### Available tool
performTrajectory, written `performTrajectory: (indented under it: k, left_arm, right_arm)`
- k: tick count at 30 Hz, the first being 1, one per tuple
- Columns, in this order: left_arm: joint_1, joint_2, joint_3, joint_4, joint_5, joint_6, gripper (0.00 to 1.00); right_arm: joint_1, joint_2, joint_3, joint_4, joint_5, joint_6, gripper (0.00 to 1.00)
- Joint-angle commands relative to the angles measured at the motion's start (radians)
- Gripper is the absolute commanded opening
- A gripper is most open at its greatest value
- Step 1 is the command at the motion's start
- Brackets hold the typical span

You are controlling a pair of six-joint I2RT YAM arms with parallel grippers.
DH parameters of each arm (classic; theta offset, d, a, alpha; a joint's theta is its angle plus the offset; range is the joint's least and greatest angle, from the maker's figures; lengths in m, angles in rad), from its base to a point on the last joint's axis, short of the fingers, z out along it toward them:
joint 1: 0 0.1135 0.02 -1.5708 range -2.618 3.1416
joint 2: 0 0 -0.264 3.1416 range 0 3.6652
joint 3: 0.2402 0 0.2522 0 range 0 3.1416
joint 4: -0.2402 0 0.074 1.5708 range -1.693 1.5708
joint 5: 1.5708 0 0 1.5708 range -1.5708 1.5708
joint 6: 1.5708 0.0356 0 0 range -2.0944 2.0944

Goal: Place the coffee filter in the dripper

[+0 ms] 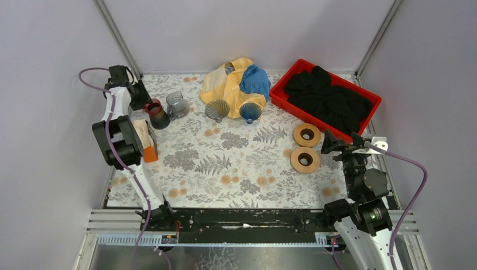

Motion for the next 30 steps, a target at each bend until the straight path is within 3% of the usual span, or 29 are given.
performTrajectory:
  k: [1, 17, 26, 30]
  left_arm:
    - [-0.002, 0.017, 0.033, -0.023, 0.014, 0.026, 0.48]
    - [-0.002, -0.037, -0.010, -0.022, -0.092, 0.011, 0.11]
    - [-0.003, -0.088, -0.017, -0.023, -0.088, 0.005, 0.00]
    - [-0.002, -0.134, -0.024, -0.024, -0.097, -0.004, 0.00]
  right_arm:
    - [0.008, 0.010, 0.001, 0.066, 0.021, -0.016, 0.99]
    - [0.008, 0.011, 0.001, 0.066, 0.019, -0.017, 0.99]
    - [0.008, 0.015, 0.001, 0.064, 0.016, -0.016, 0.99]
    - [0.008, 0.019, 0.000, 0.063, 0.013, -0.016, 0.99]
